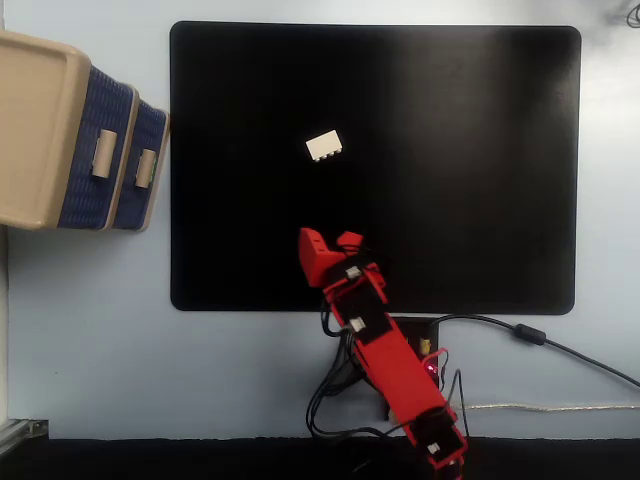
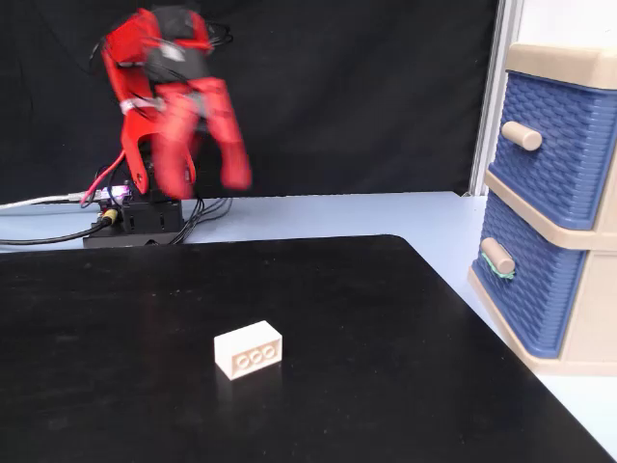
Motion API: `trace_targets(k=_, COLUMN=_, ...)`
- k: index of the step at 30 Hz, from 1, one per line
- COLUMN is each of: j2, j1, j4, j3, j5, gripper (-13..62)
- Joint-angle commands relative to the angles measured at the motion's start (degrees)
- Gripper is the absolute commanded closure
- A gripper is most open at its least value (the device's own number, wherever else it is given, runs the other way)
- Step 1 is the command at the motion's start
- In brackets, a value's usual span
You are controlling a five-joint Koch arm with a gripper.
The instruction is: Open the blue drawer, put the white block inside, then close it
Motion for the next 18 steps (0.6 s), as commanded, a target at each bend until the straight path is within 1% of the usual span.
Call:
trace_targets(k=1, j2=-6.2, j1=-7.1, j4=-17.7, j3=0.3, j5=16.1, gripper=15.6)
trace_targets(k=3, j2=-13.4, j1=-11.2, j4=-34.8, j3=1.4, j5=24.6, gripper=15.7)
trace_targets(k=7, j2=-22.9, j1=-11.3, j4=-64.5, j3=3.6, j5=32.3, gripper=15.7)
trace_targets(k=10, j2=-29.7, j1=-11.5, j4=-80.9, j3=3.3, j5=38.5, gripper=15.7)
trace_targets(k=14, j2=-40.0, j1=-11.4, j4=-94.2, j3=1.2, j5=49.5, gripper=15.8)
trace_targets(k=18, j2=-45.4, j1=-11.8, j4=-97.8, j3=-2.6, j5=52.1, gripper=15.9)
